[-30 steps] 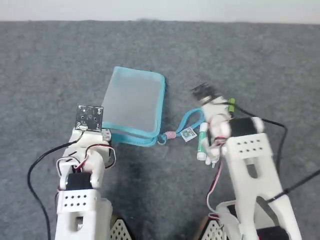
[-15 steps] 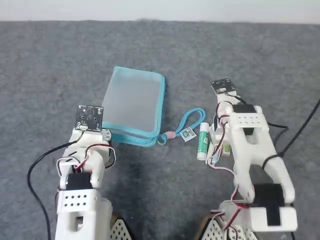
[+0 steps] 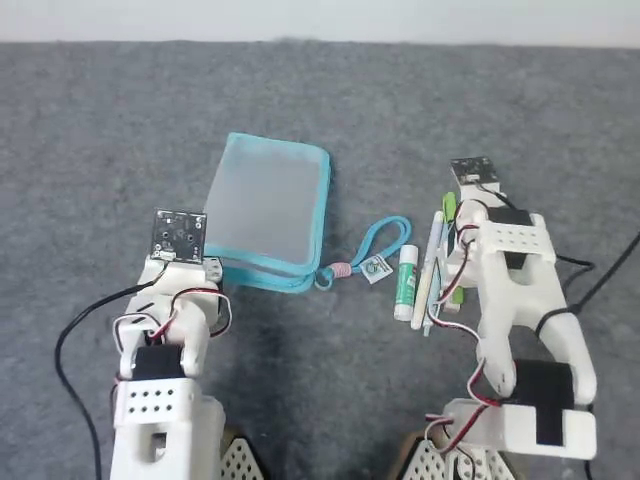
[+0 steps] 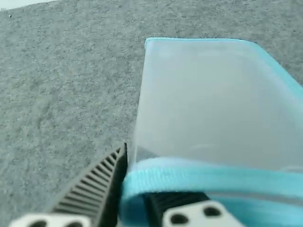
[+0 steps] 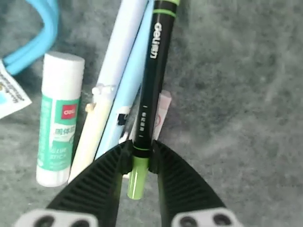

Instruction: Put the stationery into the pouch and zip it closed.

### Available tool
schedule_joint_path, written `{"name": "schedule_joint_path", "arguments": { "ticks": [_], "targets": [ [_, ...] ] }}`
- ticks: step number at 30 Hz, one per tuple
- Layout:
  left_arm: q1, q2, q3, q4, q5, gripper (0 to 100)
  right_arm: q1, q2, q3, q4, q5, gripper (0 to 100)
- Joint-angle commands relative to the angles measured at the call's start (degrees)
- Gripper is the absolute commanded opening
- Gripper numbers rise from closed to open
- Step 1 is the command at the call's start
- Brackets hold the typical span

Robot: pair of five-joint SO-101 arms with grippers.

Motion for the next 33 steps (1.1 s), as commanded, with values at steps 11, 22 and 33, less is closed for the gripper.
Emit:
{"name": "schedule_joint_path", "arguments": {
  "ticks": [11,22,33],
  "targets": [
    [0.1,-0.2,-1.6,-1.9,0.9,1,-25.5,-42.9,-2.1,30.6,18.4,0.6],
    [0.1,-0.2,-1.6,-1.9,0.9,1,-46.5,-45.0,0.2,33.1,15.4,0.6],
    [5.5,-0.2,-1.6,-1.6,0.9,1,-41.8,-32.7,-4.2,24.1,10.6,0.6]
  ]
}}
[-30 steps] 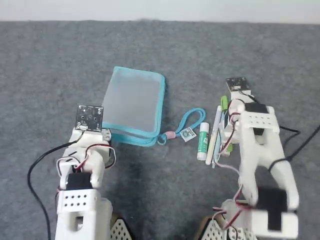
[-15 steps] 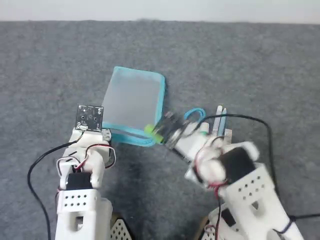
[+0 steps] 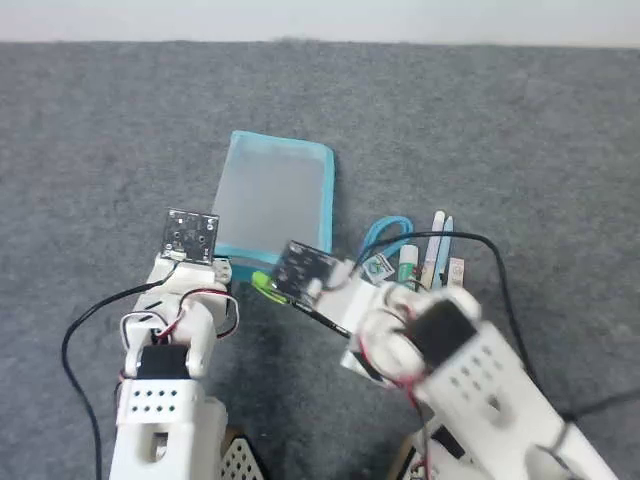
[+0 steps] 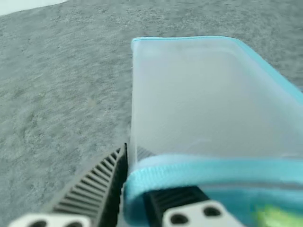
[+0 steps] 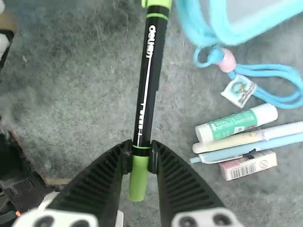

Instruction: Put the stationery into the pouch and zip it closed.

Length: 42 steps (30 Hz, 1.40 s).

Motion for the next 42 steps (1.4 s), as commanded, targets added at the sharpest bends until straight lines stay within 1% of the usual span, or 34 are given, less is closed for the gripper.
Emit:
{"name": "schedule_joint_path", "arguments": {
  "ticks": [1,6,9,12,15,19,21,25,27,32,36,39,42],
  "targets": [
    [1.9,-0.3,-1.6,-1.6,0.9,1,5.6,5.9,-5.9,-4.5,-2.8,0.6],
    [6.0,-0.3,-1.6,-1.6,0.9,1,14.9,16.9,-13.9,-7.9,-7.9,0.6],
    [8.7,-0.1,-1.6,-1.7,1.4,1,18.0,24.0,-19.8,-8.0,-11.3,0.6],
    [12.0,0.1,-1.6,-1.8,4.6,1,18.5,30.4,-26.1,-8.0,-15.2,0.6],
    [14.3,0.2,-1.3,-1.8,5.1,1,18.2,35.8,-32.0,-8.0,-19.5,0.7],
    [14.8,-0.3,-0.7,-1.9,5.2,1,18.1,41.8,-39.7,-7.9,-22.8,1.2],
    [14.8,-0.3,-0.7,-1.9,5.2,1,16.7,43.6,-42.9,-7.2,-23.0,5.4],
    [14.8,-0.3,-0.7,-1.9,5.0,1,12.1,44.1,-45.5,-6.3,-22.7,20.8],
    [14.6,-0.3,-0.7,-1.9,4.9,1,10.3,42.8,-46.0,-6.5,-22.3,24.1],
    [14.3,-0.3,-0.7,-2.0,4.9,1,9.9,38.5,-45.0,-5.3,-17.8,24.2],
    [13.5,-0.2,-0.6,-3.5,4.8,1,10.4,33.3,-40.4,-4.4,-14.8,24.2],
    [10.3,-0.3,-0.7,-3.5,4.8,1,14.1,28.1,-33.2,-5.6,-12.3,24.1],
    [8.5,-0.3,-0.8,-3.5,4.8,1,19.8,23.3,-25.3,-6.2,-9.3,24.1]
  ]
}}
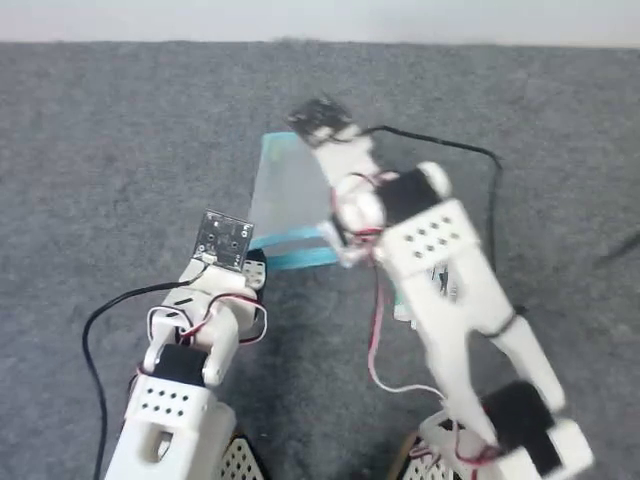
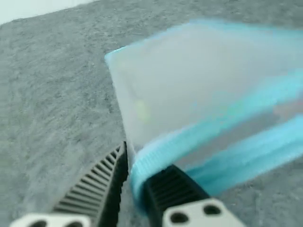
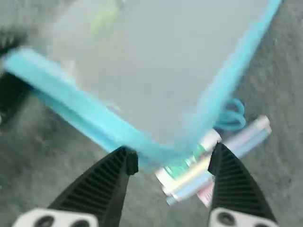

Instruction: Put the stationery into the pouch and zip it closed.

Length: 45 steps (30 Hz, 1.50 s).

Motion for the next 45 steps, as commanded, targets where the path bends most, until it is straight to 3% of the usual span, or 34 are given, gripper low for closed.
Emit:
{"name": "schedule_joint_path", "arguments": {
  "ticks": [1,12,17,23,28,33,45],
  "targets": [
    [-2.0,-0.3,-0.8,-1.9,0.5,1,7.3,-8.4,7.4,-1.6,3.6,24.1],
    [-2.2,0.1,-0.4,-1.8,0.5,1,29.5,-12.8,34.3,-9.9,6.9,24.1],
    [-2.2,0.1,-0.4,-1.8,0.5,1,28.1,-12.7,41.8,-17.9,7.6,24.1],
    [-1.9,0.1,-0.4,-1.7,0.5,1,26.2,-12.7,43.5,-25.1,1.4,24.1],
    [-2.0,0.2,-0.3,-1.7,0.5,1,26.2,-12.6,46.4,-29.9,1.1,23.7],
    [-2.0,0.2,-0.3,-1.7,0.5,1,26.7,-12.6,51.5,-36.0,1.1,13.8],
    [-1.8,-0.3,0.2,-1.7,0.5,1,27.6,-8.7,52.2,-39.5,1.1,13.0]
  ]
}}
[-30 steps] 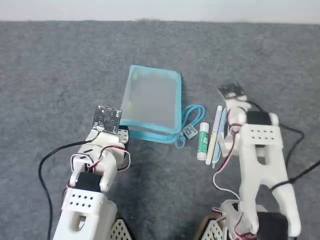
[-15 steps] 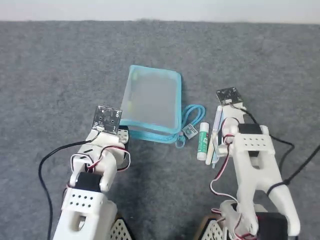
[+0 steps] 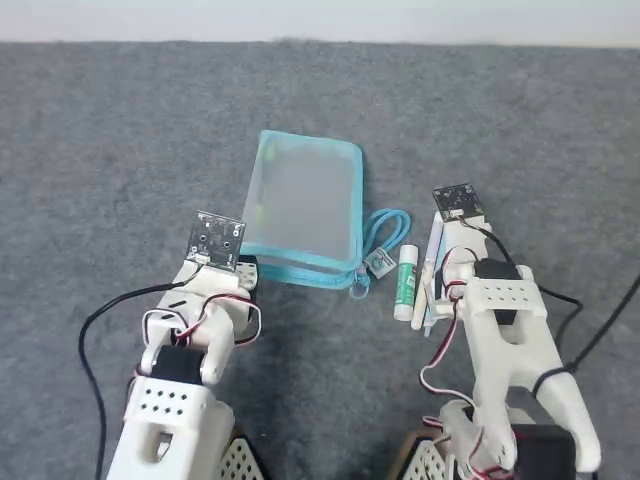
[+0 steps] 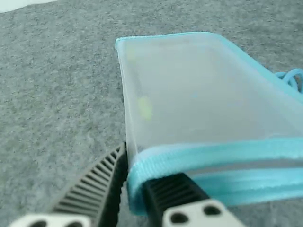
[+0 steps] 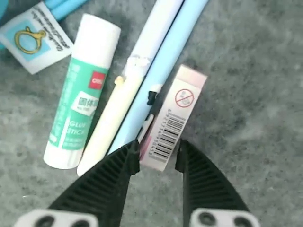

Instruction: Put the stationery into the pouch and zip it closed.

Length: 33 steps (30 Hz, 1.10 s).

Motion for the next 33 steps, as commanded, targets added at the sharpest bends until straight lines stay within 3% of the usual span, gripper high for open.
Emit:
{"name": "schedule_joint_path", "arguments": {
  "ticks": [1,8,12,19,24,33],
  "targets": [
    [0.4,-0.3,-1.0,-1.7,0.7,1,0.6,3.1,-0.5,-3.2,-0.5,13.0],
    [0.3,-0.1,-1.0,-1.7,0.7,1,2.9,5.6,-1.2,-4.4,-0.8,11.8],
    [0.3,-0.1,-1.0,-1.7,0.7,1,6.6,5.5,-1.3,-2.9,-0.4,0.2],
    [0.2,-0.2,-1.0,-1.8,0.7,1,10.2,-7.2,-8.4,10.5,-0.4,0.7],
    [0.3,-0.3,-1.0,-1.9,0.7,1,-1.7,-22.9,-14.1,27.0,3.3,0.6],
    [0.4,-0.3,-1.1,-1.9,0.7,1,-34.2,-26.8,-16.4,37.0,15.1,0.6]
  ]
}}
